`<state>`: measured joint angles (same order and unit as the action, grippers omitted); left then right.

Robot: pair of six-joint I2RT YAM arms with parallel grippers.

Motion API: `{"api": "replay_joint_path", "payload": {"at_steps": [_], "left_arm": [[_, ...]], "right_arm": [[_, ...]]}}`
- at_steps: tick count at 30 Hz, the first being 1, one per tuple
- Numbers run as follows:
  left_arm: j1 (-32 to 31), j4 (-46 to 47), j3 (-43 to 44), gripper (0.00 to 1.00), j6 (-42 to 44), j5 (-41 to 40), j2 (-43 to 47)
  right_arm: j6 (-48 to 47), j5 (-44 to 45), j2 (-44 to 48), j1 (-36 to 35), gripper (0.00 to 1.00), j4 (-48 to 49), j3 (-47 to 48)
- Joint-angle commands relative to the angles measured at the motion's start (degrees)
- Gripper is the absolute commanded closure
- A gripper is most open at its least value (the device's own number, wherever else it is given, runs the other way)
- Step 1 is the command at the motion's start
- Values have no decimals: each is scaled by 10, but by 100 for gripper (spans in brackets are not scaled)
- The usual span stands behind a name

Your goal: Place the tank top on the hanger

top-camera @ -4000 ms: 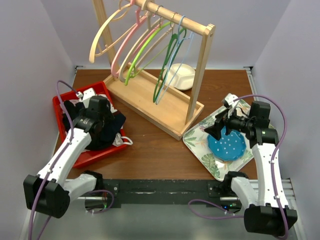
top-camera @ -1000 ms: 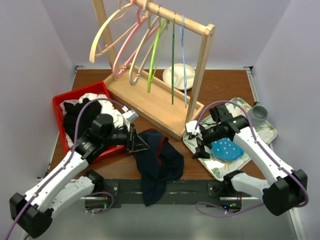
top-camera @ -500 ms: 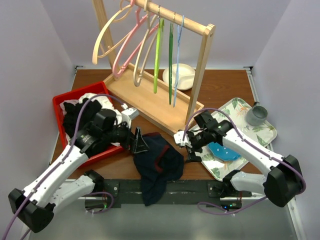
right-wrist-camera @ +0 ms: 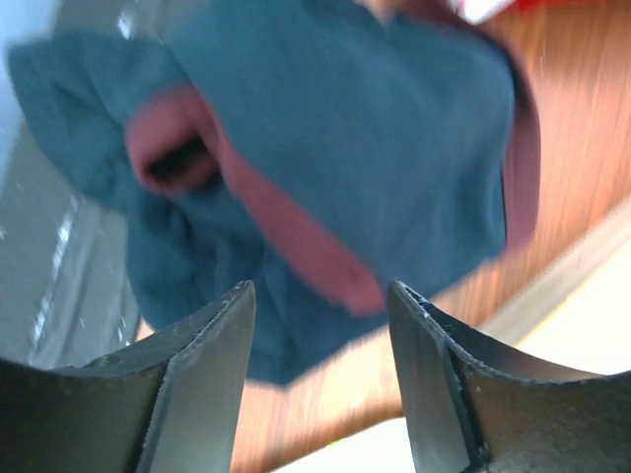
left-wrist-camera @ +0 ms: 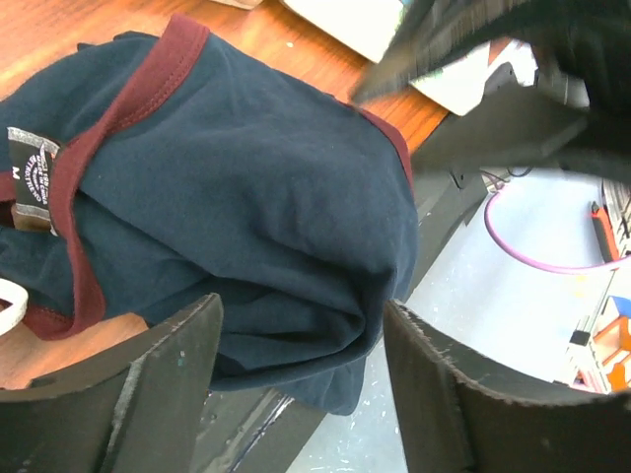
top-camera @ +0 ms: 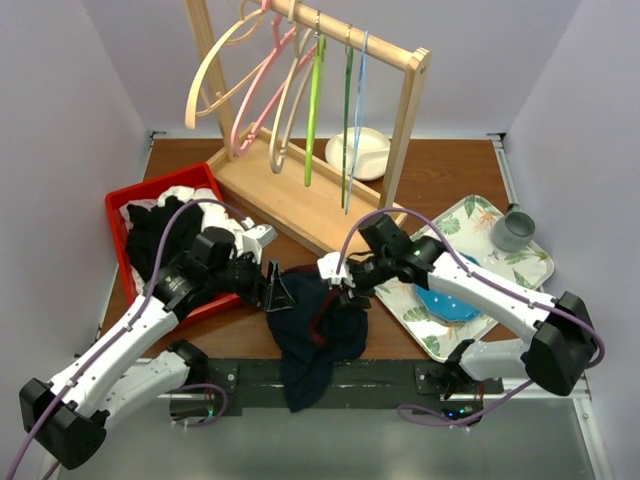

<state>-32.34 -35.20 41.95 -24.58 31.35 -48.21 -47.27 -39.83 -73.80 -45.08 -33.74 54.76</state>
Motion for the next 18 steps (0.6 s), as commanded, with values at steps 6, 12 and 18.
{"api": "replay_joint_path", "payload": {"at_steps": [6,12,18], "left_arm": [[-3,24,-2,33,-21,-18,27],[-2,0,16,32,-7,-50,45],[-2,46,11,23,3,-36,5]], "right_arm": [[51,14,-14,-53,100,47,12],[-74,183,62,-36,100,-112,-24],[-179,299,157,29,100,-255,-69]]}}
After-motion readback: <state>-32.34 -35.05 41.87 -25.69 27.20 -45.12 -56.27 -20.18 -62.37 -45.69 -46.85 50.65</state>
